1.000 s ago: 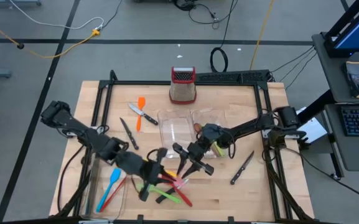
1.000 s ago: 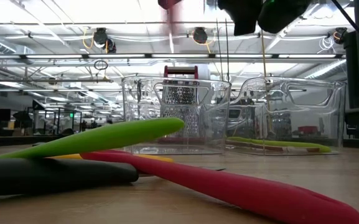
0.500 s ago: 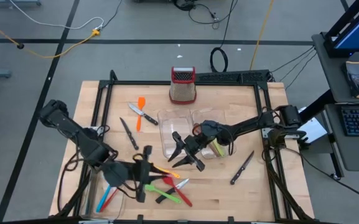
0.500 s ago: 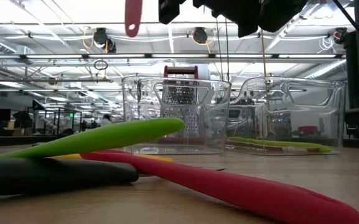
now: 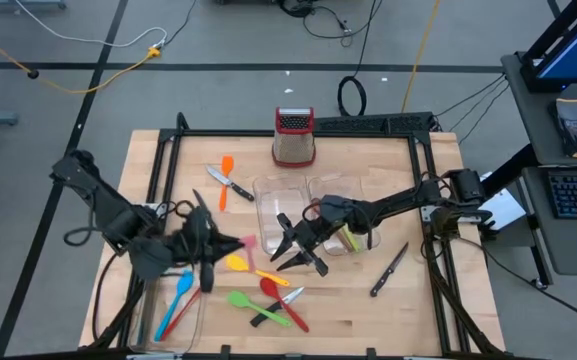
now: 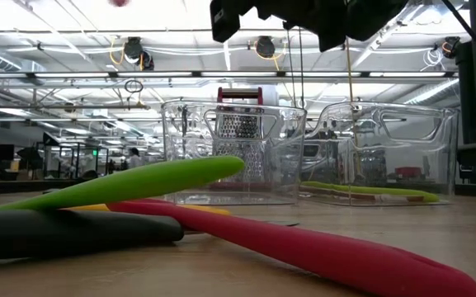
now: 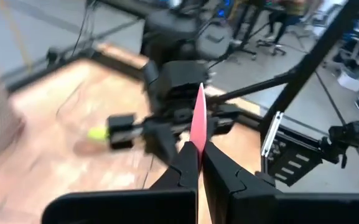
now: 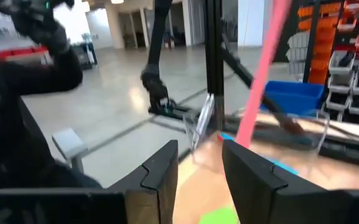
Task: Pick & Place Kitchen Items
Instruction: Put the pink spatula into the left transparent bin
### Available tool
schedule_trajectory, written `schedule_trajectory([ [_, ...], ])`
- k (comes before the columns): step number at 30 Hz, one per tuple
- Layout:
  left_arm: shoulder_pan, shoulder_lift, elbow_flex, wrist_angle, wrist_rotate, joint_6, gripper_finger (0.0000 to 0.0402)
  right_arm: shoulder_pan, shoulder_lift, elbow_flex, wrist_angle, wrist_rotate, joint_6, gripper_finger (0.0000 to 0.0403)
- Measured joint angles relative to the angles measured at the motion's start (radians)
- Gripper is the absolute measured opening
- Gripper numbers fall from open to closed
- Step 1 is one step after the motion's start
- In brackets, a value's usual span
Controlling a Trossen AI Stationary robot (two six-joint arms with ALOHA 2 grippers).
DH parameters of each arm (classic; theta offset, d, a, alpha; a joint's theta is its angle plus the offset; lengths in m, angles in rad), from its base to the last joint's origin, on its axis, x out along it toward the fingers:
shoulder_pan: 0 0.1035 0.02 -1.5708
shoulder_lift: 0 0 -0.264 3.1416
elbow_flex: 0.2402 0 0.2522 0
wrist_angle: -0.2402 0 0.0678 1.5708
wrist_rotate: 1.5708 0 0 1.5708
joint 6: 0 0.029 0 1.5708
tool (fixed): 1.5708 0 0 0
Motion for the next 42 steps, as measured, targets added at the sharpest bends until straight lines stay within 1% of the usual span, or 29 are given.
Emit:
schedule_trajectory([
  [4,0.008,-0.040,0.000,-0.166,0.029,-0.233,0.0000,-0.003,-0.009,0.000,-0.051,-0.001,-0.049,0.0117],
  [9,0.014,-0.086,0.000,-0.358,0.128,-0.515,0.0000,-0.009,-0.055,0.000,-0.125,-0.003,-0.149,0.0112],
  [12,0.014,-0.104,0.000,-0.466,0.212,-0.677,0.0000,-0.008,-0.095,0.000,-0.186,-0.003,-0.209,0.0111],
  [19,0.014,-0.117,0.000,-0.681,0.407,-1.029,0.0000,-0.008,-0.180,0.000,-0.375,-0.003,-0.270,0.0110],
  [21,0.014,-0.115,0.000,-0.719,0.468,-1.087,0.0000,-0.008,-0.196,-0.001,-0.418,-0.003,-0.301,0.0109],
  [24,0.013,-0.109,0.000,-0.753,0.529,-1.159,0.0000,-0.008,-0.223,-0.004,-0.476,-0.002,-0.341,0.0109],
  [26,0.009,-0.107,0.000,-0.773,0.551,-1.211,0.0000,-0.008,-0.231,-0.021,-0.459,-0.001,-0.361,0.0108],
  [28,0.002,-0.098,0.000,-0.781,0.573,-1.250,0.0000,-0.008,-0.266,-0.065,-0.453,-0.001,-0.368,0.0106],
  [30,-0.009,-0.081,0.000,-0.794,0.614,-1.284,0.0000,-0.013,-0.292,-0.106,-0.404,-0.001,-0.370,0.0105],
  [34,-0.032,-0.031,0.000,-0.828,0.713,-1.347,0.0000,-0.015,-0.380,-0.239,-0.297,0.004,-0.353,0.0105],
  [38,-0.055,0.017,0.000,-0.824,0.774,-1.378,0.0000,-0.014,-0.487,-0.368,-0.173,0.005,-0.332,0.0102],
  [42,-0.071,0.054,-0.010,-0.818,0.808,-1.400,0.0000,-0.005,-0.582,-0.475,-0.088,0.070,-0.303,0.0100],
])
